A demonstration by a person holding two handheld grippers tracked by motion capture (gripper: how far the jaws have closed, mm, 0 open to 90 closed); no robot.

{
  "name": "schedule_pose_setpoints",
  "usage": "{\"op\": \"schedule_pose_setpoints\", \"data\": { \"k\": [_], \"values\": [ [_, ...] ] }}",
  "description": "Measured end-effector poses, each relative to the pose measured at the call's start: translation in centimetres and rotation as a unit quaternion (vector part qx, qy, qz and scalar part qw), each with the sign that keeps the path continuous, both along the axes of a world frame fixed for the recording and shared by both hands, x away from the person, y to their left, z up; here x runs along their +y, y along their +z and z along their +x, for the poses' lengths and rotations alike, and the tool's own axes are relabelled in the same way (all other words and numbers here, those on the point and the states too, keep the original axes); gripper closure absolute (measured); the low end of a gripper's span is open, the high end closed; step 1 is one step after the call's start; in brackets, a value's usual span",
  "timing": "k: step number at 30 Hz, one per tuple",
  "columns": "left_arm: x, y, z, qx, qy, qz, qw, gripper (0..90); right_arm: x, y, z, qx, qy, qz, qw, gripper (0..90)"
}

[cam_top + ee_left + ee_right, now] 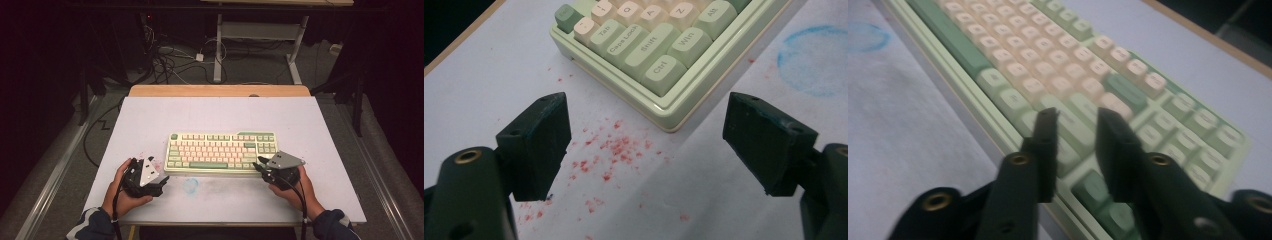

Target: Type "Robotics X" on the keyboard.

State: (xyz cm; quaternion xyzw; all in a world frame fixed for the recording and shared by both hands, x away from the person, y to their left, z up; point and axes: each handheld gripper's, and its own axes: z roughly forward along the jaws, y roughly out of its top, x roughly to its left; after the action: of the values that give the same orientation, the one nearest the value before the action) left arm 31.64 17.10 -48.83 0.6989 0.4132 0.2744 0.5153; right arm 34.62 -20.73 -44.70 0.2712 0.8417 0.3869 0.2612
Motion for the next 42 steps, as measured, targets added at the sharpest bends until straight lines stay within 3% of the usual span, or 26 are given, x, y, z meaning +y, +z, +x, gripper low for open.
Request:
{"op": "schedule_pose_setpoints", "data": {
  "k": [5, 13, 23, 36, 38, 42],
  "values": [
    [-0.1, -0.2, 0.1, 0.003, -0.001, 0.007, 1.0000, 18.0, 2.3, 0.5, 1.8, 0.014, 0.009, -0.009, 0.9998, 90.0],
    [-0.1, -0.4, 0.1, 0.008, -0.004, 0.005, 0.9999, 18.1, 5.9, 0.5, 4.5, 0.030, 0.029, -0.016, 0.9990, 90.0],
    [-0.1, -0.5, 0.1, 0.012, -0.006, 0.009, 0.9999, 18.0, 9.2, 0.4, 6.8, 0.042, 0.038, -0.031, 0.9979, 90.0],
    [-0.1, -0.7, 0.0, 0.016, -0.011, 0.012, 0.9997, 18.0, 11.0, -0.1, 8.0, 0.053, 0.032, -0.062, 0.9961, 90.0],
    [-0.2, -0.7, 0.0, 0.017, -0.011, 0.013, 0.9997, 18.1, 11.2, -0.2, 8.1, 0.063, 0.035, -0.074, 0.9946, 90.0],
    [-0.2, -0.7, 0.0, 0.018, -0.010, 0.013, 0.9997, 18.1, 11.1, -0.1, 8.0, 0.064, 0.035, -0.072, 0.9947, 89.6]
  ]
}}
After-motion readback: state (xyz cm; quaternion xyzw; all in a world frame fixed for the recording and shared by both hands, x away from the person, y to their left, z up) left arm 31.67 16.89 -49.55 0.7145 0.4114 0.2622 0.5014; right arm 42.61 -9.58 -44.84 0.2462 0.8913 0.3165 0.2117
